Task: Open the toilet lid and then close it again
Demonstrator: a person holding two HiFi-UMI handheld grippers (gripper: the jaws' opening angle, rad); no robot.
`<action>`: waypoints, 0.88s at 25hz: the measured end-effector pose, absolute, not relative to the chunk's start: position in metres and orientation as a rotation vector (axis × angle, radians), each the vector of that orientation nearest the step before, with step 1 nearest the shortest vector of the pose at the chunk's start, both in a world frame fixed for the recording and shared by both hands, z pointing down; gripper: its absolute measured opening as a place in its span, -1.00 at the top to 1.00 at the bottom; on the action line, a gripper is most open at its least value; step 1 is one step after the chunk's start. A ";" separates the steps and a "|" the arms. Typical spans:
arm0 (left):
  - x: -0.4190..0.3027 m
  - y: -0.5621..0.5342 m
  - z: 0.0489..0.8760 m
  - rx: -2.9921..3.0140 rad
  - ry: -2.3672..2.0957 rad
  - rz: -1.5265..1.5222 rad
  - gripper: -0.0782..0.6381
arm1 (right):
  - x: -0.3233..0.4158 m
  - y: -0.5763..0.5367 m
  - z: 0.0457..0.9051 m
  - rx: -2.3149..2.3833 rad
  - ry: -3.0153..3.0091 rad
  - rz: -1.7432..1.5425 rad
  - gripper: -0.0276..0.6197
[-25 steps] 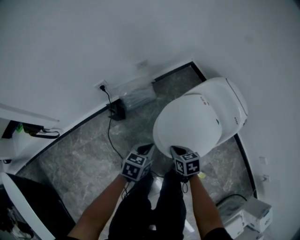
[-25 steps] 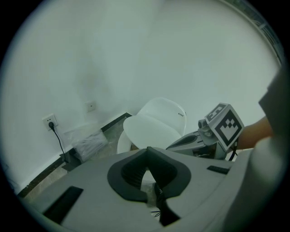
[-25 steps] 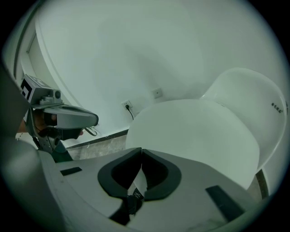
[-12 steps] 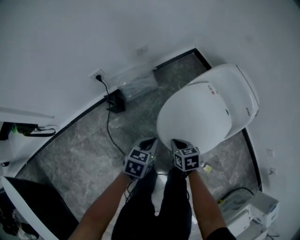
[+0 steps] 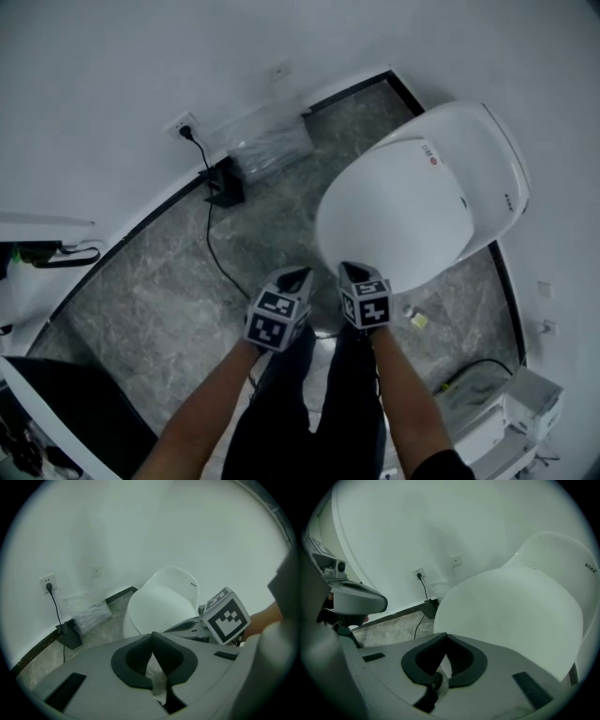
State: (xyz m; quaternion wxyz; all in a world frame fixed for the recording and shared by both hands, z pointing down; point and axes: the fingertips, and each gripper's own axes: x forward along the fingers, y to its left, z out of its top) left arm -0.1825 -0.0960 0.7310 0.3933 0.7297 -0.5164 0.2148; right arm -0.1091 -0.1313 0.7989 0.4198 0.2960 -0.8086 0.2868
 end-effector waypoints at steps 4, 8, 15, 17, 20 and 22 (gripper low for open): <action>-0.183 -0.089 0.734 1.855 -1.300 0.538 0.76 | -0.107 -0.126 0.811 0.749 -1.998 0.728 0.88; -0.182 -0.089 0.732 1.859 -1.306 0.521 0.76 | -0.107 -0.128 0.817 0.747 -1.987 0.726 0.88; -0.173 -0.086 0.724 1.864 -1.332 0.473 0.76 | -0.107 -0.125 0.794 0.763 -2.019 0.756 0.88; -0.164 -0.087 0.713 1.881 -1.337 0.447 0.76 | -0.101 -0.120 0.776 0.757 -2.059 0.755 0.88; -0.149 -0.084 0.691 1.910 -1.357 0.423 0.76 | -0.091 -0.110 0.739 0.773 -2.150 0.755 0.88; -0.135 -0.080 0.672 1.935 -1.359 0.393 0.76 | -0.080 -0.102 0.711 0.795 -2.211 0.747 0.88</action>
